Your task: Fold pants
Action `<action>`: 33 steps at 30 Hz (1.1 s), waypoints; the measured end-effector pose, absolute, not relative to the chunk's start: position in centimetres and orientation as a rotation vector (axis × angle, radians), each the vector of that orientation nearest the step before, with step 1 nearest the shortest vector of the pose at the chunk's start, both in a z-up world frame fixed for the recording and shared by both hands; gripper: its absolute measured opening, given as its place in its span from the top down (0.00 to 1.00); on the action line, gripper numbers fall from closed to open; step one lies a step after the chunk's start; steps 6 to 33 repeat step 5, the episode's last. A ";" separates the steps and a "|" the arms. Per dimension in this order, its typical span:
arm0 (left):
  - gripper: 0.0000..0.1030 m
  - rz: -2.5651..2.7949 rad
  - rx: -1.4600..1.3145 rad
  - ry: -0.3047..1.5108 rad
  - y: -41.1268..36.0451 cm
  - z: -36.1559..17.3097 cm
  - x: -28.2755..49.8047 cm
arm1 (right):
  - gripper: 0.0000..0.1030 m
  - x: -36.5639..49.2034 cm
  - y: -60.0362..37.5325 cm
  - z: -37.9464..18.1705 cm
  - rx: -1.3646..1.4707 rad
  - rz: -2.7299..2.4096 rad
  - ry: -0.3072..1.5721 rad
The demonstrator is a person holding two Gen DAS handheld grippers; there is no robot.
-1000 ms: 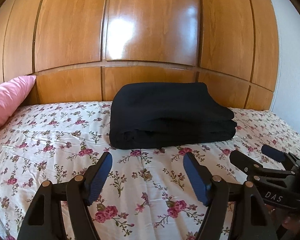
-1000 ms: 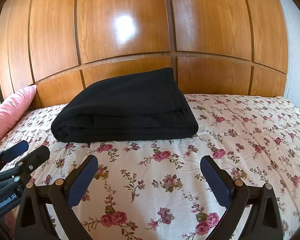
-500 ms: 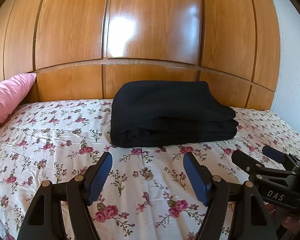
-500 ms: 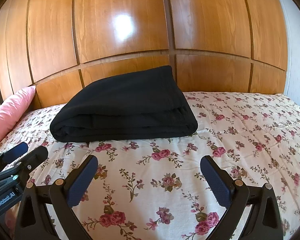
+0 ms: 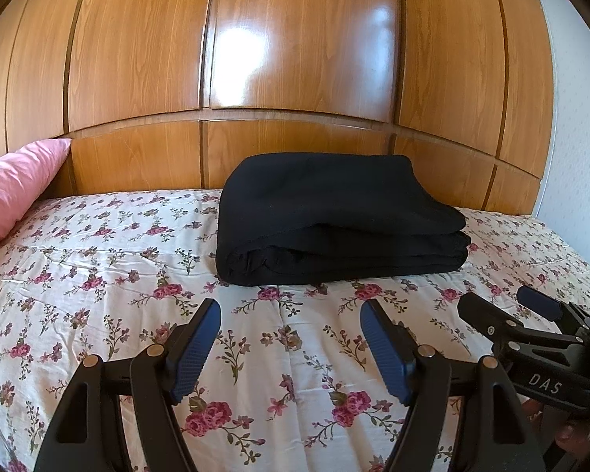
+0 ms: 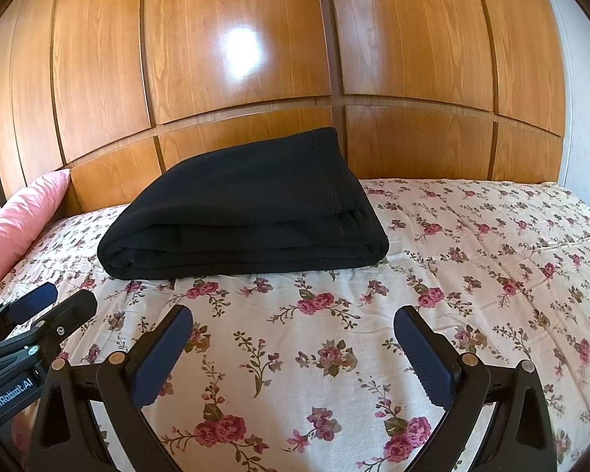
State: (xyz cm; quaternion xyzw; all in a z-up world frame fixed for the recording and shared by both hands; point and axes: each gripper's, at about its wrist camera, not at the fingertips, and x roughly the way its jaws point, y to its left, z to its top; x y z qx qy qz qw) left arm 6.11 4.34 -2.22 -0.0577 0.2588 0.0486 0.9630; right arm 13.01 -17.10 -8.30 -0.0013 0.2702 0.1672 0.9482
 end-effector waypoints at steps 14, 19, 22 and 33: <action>0.27 0.099 -0.121 0.532 4.4 -2.3 6.2 | 0.00 13.1 -17.1 -8.3 0.000 0.339 0.553; 0.27 0.099 -0.121 0.532 4.4 -2.3 6.2 | 0.00 13.1 -17.1 -8.3 0.000 0.339 0.553; 0.27 0.099 -0.121 0.532 4.4 -2.3 6.2 | 0.00 13.1 -17.1 -8.3 0.000 0.339 0.553; 0.27 0.099 -0.121 0.532 4.4 -2.3 6.2 | 0.00 13.1 -17.1 -8.3 0.000 0.339 0.553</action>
